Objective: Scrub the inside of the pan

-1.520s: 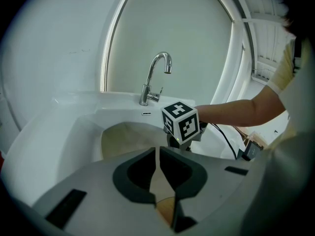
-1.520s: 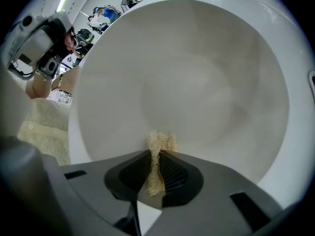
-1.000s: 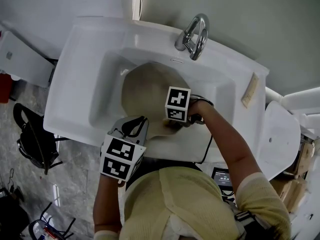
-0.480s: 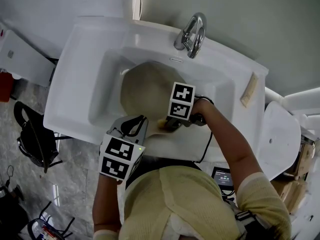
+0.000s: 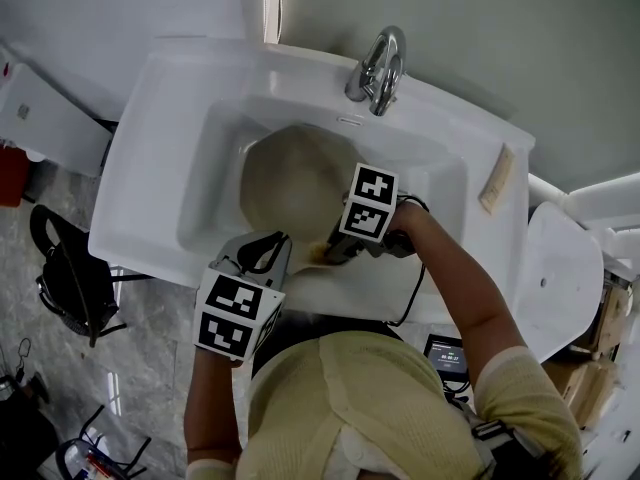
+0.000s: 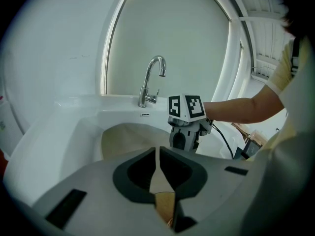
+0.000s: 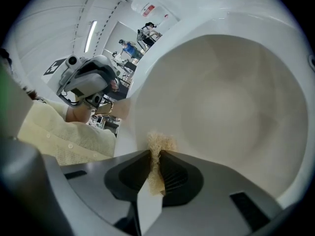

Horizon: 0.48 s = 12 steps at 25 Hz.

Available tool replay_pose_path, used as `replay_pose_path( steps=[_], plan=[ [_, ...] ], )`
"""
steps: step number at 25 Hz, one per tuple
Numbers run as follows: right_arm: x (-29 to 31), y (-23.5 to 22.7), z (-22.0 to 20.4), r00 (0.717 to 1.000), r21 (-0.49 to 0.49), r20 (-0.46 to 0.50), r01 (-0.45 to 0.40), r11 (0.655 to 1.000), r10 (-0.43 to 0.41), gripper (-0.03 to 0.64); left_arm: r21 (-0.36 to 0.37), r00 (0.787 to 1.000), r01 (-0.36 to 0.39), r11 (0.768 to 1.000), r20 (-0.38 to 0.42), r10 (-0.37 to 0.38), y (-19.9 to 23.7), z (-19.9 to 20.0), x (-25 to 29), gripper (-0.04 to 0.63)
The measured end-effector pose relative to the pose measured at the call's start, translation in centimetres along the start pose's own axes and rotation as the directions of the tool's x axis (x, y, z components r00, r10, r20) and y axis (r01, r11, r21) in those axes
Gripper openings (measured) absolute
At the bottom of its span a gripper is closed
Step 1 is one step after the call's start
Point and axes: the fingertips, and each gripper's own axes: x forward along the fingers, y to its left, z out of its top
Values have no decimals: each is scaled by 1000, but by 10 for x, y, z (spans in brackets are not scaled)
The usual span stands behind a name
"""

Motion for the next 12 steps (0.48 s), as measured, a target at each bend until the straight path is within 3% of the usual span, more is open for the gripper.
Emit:
replay_pose_path(
  steps=[12],
  plan=[
    [-8, 20, 9, 990, -11, 141, -7, 1000, 9, 74, -2, 1000, -11, 1000, -24, 11, 8, -10, -5, 72]
  ],
)
